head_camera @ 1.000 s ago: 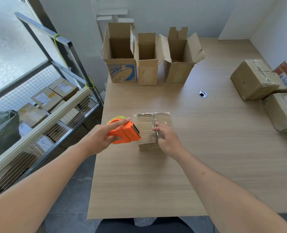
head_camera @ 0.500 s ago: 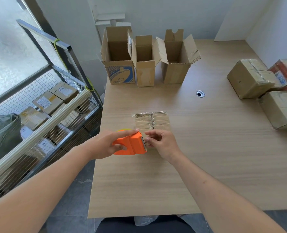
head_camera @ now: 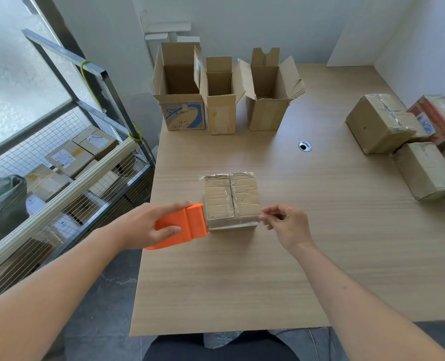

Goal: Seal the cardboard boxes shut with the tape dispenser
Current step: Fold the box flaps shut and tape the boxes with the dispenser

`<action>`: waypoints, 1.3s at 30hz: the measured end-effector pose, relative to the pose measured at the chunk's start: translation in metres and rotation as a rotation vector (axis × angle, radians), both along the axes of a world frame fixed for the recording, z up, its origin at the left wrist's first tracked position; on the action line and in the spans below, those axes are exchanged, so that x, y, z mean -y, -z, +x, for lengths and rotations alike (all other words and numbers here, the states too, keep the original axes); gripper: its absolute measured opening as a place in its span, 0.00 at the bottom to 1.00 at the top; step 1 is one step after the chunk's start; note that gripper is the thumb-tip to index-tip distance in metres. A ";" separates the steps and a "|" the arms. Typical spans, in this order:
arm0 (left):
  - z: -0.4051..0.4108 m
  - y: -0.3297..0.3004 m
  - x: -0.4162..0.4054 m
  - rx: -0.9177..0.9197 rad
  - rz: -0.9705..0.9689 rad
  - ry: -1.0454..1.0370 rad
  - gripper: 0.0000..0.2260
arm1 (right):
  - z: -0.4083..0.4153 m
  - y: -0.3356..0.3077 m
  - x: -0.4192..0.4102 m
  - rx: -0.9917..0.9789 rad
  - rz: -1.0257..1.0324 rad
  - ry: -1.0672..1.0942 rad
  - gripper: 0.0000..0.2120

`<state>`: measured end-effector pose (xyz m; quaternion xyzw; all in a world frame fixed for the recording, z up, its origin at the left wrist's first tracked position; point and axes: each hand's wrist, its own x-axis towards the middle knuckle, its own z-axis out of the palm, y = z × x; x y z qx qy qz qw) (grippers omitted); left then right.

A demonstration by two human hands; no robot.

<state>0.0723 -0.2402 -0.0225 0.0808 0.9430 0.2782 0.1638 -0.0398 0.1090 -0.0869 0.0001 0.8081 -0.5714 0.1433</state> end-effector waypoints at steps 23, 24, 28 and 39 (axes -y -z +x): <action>-0.057 0.033 0.005 0.160 -0.161 -0.080 0.27 | -0.042 0.035 -0.016 0.264 0.319 -0.029 0.18; -0.058 0.035 0.006 0.176 -0.158 -0.083 0.27 | -0.045 0.034 -0.017 0.194 0.359 -0.043 0.18; -0.058 0.039 0.007 0.210 -0.114 -0.102 0.27 | -0.045 0.017 -0.013 -0.133 0.242 -0.299 0.11; -0.048 0.048 -0.015 0.172 0.031 -0.179 0.26 | -0.046 0.023 0.023 -0.436 0.491 -0.643 0.11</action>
